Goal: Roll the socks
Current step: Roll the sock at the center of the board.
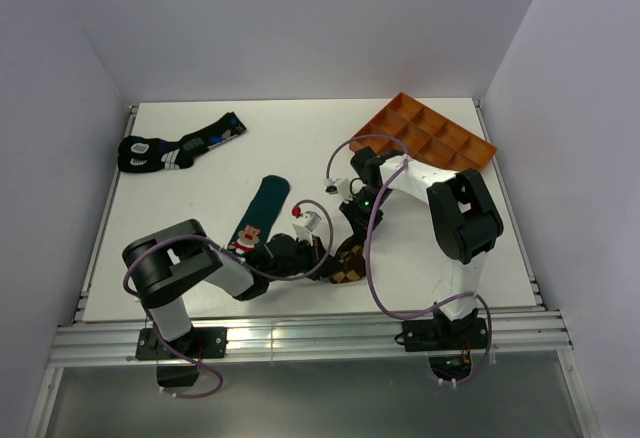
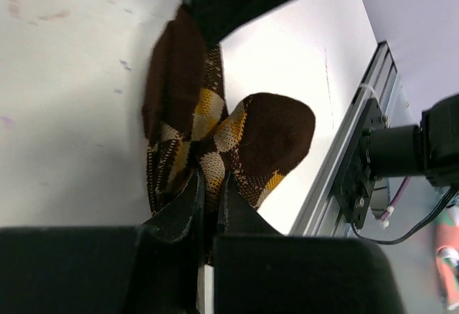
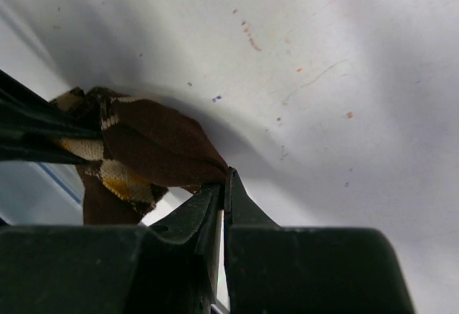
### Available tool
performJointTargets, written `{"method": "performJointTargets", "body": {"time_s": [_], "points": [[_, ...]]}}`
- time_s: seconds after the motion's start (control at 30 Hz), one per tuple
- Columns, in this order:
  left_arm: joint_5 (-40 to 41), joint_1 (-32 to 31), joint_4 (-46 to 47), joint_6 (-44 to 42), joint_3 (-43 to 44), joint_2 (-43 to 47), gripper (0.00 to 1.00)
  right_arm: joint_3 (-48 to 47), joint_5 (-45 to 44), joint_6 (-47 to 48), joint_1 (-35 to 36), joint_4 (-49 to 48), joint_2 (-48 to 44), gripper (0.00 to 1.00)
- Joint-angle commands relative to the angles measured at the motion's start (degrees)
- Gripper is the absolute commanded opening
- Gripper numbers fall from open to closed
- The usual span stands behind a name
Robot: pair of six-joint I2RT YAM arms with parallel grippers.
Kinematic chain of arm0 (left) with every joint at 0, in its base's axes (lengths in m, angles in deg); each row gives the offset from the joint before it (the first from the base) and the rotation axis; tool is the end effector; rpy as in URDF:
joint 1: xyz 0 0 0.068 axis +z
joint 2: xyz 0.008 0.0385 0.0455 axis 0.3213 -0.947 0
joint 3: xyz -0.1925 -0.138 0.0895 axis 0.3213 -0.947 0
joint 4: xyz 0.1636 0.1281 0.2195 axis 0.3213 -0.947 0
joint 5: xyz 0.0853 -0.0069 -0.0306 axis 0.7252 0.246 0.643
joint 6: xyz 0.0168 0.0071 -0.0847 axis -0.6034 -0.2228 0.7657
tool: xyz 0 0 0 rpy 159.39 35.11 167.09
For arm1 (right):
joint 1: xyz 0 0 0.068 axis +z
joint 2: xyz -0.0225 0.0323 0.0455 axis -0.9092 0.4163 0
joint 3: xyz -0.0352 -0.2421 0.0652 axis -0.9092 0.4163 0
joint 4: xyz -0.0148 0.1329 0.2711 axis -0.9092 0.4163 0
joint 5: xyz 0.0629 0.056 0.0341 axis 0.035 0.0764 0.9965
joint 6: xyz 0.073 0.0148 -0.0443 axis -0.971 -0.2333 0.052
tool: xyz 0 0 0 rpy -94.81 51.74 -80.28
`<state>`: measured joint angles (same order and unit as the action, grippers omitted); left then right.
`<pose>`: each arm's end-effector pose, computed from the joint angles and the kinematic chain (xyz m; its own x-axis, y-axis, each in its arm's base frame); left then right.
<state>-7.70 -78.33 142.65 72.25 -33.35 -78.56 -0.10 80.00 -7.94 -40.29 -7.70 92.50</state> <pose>0.1616 -0.2933 0.0401 -0.7795 -0.1027 -0.6179 0.5026 0.4861 -0.7149 0.3130 0.1867 0.0778 -0.6428 -0.7344 -0.2179 -0.7411 0.5243 0.4194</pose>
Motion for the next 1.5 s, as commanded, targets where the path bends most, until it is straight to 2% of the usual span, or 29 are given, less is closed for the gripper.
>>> {"method": "performJointTargets", "body": {"time_s": [0.0,0.27,0.43,0.5,0.6,0.73,0.87,1.0,1.17,1.3,1.47], "points": [[-6.4,2.8,-15.9,0.3,-1.8,-1.9,0.00,-1.9,-5.0,0.8,-1.8,-5.1,-2.4,0.02],[-14.8,5.4,-26.3,1.0,7.3,-7.4,0.00,-0.5,-4.3,2.0,-1.7,-6.4,-2.8,0.03],[-19.4,7.5,-27.6,3.9,8.7,-10.4,0.00,1.6,-5.3,2.2,-1.7,-9.4,-5.8,0.15],[-21.0,8.4,-28.1,4.7,9.2,-11.6,0.00,2.7,-5.9,2.3,-1.7,-10.8,-6.9,0.15],[-22.5,9.1,-29.7,6.0,10.0,-13.7,0.00,4.1,-6.0,2.9,-1.7,-12.0,-8.1,0.21],[-24.9,10.3,-30.3,6.6,10.7,-16.0,0.00,6.6,-6.7,3.6,-2.0,-14.1,-11.0,0.37],[-24.6,10.4,-35.1,6.3,12.2,-15.7,0.00,9.9,-5.0,7.0,-2.8,-14.7,-20.2,0.45],[-25.4,10.6,-38.6,6.2,13.8,-16.2,0.00,14.3,-3.1,10.6,-2.8,-14.7,-29.6,0.47],[-25.4,10.8,-41.3,6.1,15.6,-16.8,0.00,21.0,3.0,20.7,-2.0,-11.4,-39.7,0.53],[-25.8,11.1,-41.6,6.7,16.3,-17.4,0.00,29.1,1.8,26.6,1.3,-12.4,-44.3,0.58],[-26.1,11.1,-42.4,7.0,17.3,-17.9,0.00,35.8,-1.7,27.0,5.3,-19.4,-50.4,0.61]]}}
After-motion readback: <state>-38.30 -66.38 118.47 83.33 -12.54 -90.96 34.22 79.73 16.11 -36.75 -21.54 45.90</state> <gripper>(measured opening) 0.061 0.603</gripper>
